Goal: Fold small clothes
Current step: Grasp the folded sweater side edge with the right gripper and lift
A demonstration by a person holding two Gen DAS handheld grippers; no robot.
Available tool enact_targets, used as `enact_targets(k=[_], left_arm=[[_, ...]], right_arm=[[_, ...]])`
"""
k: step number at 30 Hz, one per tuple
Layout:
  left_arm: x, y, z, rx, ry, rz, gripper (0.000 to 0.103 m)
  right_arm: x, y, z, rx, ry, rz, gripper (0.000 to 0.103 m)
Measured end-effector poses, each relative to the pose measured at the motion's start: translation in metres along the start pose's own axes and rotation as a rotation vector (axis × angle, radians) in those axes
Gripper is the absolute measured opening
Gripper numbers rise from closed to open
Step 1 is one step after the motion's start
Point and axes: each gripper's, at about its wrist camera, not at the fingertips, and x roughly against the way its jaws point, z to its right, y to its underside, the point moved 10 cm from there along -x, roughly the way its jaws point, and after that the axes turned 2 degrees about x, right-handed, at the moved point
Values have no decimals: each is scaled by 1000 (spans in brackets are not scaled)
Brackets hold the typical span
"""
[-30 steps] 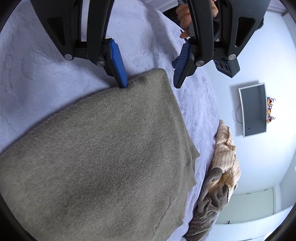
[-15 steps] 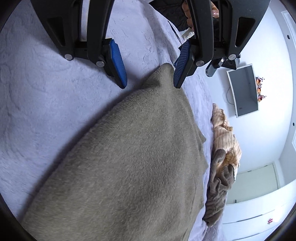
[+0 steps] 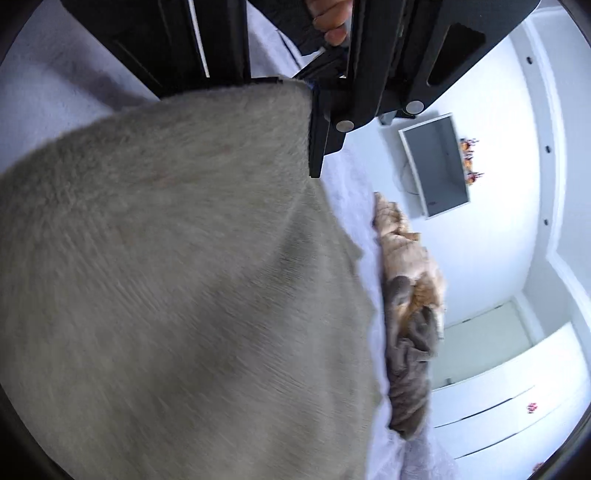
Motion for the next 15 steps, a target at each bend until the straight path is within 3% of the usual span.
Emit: enact_targets(k=[6,9,11,15], left_arm=[[-32,-32,32,14,207,-74,103],[-52,-42,39,10,210,-100,103],[-65,-42,48,-35,173,-112,103],[-85,-34,49,-186,-81,-102,102]], right_arm=[[22,-8,-57,142,-82,-34,9],[25,-7,-65,176,-74,-52,9],[24,-3,-60,194,-44,-72,9],[14,15,-32,229,92,-142,9]])
